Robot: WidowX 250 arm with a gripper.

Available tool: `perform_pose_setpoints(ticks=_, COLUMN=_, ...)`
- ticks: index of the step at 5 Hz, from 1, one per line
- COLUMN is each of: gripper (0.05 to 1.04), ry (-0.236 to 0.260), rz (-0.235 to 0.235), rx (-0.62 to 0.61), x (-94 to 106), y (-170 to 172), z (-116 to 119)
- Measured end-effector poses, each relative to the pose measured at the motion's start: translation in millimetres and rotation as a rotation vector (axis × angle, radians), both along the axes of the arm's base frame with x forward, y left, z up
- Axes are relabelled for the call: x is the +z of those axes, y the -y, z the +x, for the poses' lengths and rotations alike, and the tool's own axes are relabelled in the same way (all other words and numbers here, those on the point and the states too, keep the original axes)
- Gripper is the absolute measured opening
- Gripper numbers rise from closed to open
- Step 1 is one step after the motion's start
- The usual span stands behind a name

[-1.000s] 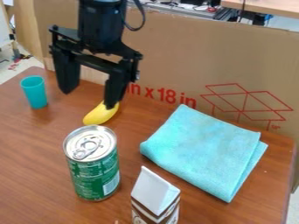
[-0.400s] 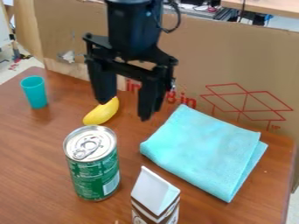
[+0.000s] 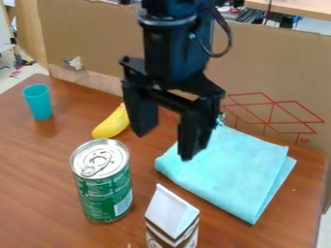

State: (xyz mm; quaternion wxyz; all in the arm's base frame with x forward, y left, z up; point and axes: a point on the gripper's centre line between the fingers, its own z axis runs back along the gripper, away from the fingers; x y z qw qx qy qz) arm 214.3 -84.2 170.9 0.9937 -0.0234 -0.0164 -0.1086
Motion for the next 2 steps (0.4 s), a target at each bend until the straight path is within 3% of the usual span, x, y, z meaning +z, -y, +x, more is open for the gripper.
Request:
perform_pose_setpoints(ticks=1, gripper=1.008, ry=-0.011, rz=0.003, rx=-0.032, x=-3.8, y=11.4, z=-6.5)
perform_pose_setpoints(ticks=2, gripper=1.008, ry=-0.064, rz=0.06, rx=-0.004, x=-8.3, y=15.4, z=-15.5)
